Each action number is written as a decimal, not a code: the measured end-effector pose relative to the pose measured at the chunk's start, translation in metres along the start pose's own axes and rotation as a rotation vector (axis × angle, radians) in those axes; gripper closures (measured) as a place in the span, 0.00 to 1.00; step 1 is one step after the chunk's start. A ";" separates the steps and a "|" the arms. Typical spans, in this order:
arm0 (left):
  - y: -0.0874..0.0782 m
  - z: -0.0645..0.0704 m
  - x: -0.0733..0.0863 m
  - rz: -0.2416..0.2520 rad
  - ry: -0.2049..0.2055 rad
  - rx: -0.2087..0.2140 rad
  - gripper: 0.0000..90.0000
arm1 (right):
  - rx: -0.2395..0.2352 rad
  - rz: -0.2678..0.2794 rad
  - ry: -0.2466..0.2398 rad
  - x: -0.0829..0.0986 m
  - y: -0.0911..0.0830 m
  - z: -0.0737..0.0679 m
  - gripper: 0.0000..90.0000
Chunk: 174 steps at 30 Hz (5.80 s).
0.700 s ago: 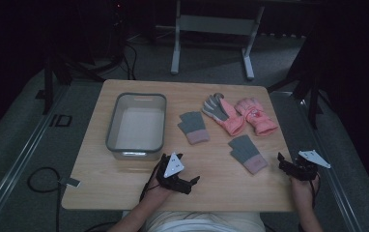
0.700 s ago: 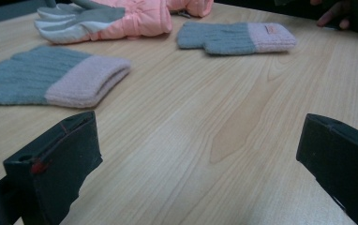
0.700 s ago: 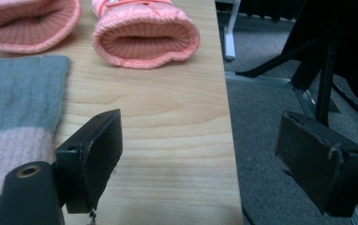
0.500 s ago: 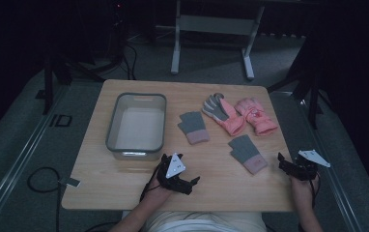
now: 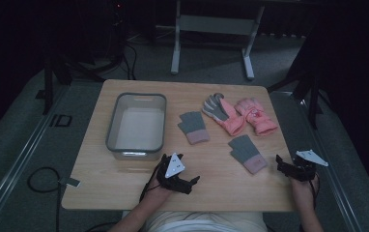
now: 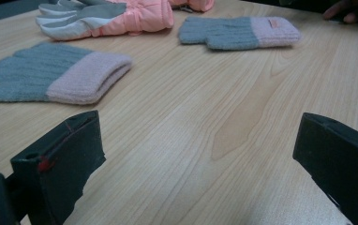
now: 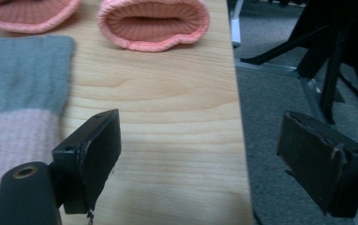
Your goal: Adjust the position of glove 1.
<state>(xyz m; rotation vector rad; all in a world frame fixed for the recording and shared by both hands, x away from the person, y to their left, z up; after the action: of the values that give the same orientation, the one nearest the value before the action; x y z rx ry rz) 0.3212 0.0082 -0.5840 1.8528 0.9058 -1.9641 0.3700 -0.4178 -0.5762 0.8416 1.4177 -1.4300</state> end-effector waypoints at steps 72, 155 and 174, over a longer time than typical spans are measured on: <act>0.001 -0.001 0.001 -0.032 -0.020 0.010 0.00 | -0.333 0.028 -0.045 -0.151 0.059 -0.138 0.31; 0.000 -0.001 0.001 -0.022 -0.021 -0.007 0.00 | -0.462 -0.121 -0.052 -0.136 0.074 -0.262 0.95; 0.000 -0.001 0.001 -0.024 -0.015 -0.011 0.00 | -0.363 -0.211 0.018 -0.067 0.022 -0.247 0.95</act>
<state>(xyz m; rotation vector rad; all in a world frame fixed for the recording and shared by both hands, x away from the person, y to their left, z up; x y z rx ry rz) 0.3220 0.0086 -0.5850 1.8273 0.9372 -1.9805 0.3799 -0.1629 -0.5468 0.4852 1.7539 -1.2626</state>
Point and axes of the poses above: each handheld gripper's, and its own axes: y roughly forward along the jaws, x roughly out of its underside, z roughly to its right, the point moved 4 cm from there along y, roughly forward along the jaws, and after that the axes turned 10 degrees about z, right-handed, at the moved point
